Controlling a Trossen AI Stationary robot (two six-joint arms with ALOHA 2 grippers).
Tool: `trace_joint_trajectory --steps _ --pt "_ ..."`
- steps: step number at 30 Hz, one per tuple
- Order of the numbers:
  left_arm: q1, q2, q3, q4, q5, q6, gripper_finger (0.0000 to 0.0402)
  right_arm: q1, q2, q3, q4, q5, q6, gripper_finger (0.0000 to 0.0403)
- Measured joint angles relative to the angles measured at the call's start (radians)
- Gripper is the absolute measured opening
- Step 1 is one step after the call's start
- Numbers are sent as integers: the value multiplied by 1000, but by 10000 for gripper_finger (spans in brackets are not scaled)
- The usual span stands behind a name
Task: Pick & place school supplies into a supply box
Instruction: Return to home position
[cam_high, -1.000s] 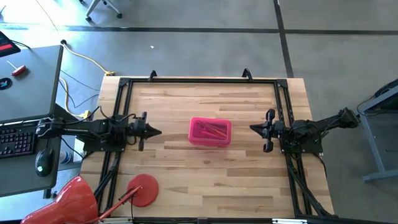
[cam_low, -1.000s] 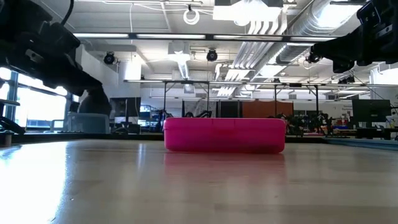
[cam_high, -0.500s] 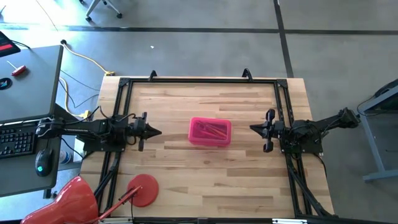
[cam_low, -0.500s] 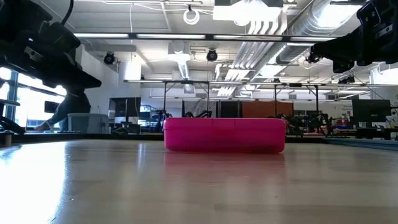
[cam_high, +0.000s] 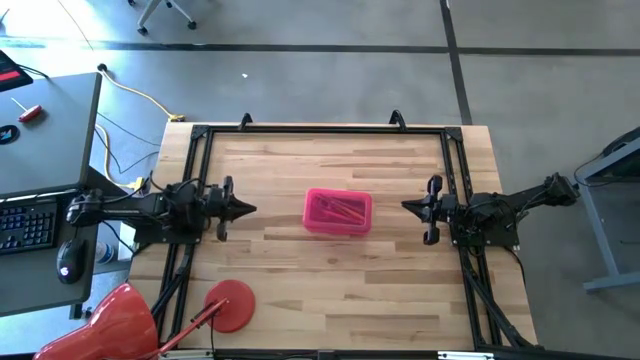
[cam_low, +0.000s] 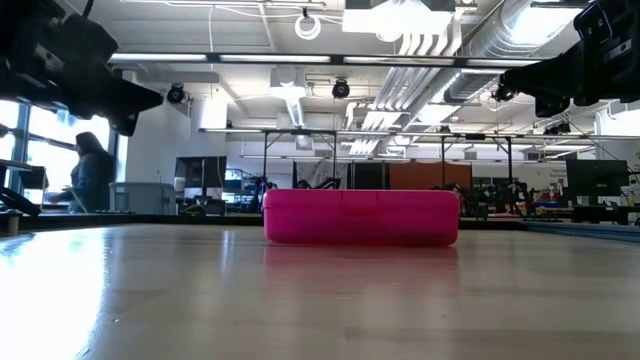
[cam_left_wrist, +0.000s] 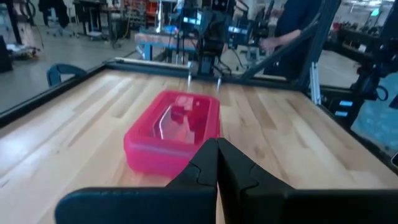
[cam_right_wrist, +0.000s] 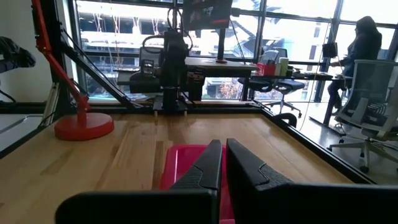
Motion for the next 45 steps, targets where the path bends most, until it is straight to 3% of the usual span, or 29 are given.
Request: trace_joint_trajectory --steps 10,45 --pt "0 -85 0 0 0 0 33 0 0 0 0 0 0 0" --pt "0 -84 -1 -1 0 0 33 0 0 0 0 0 0 0"
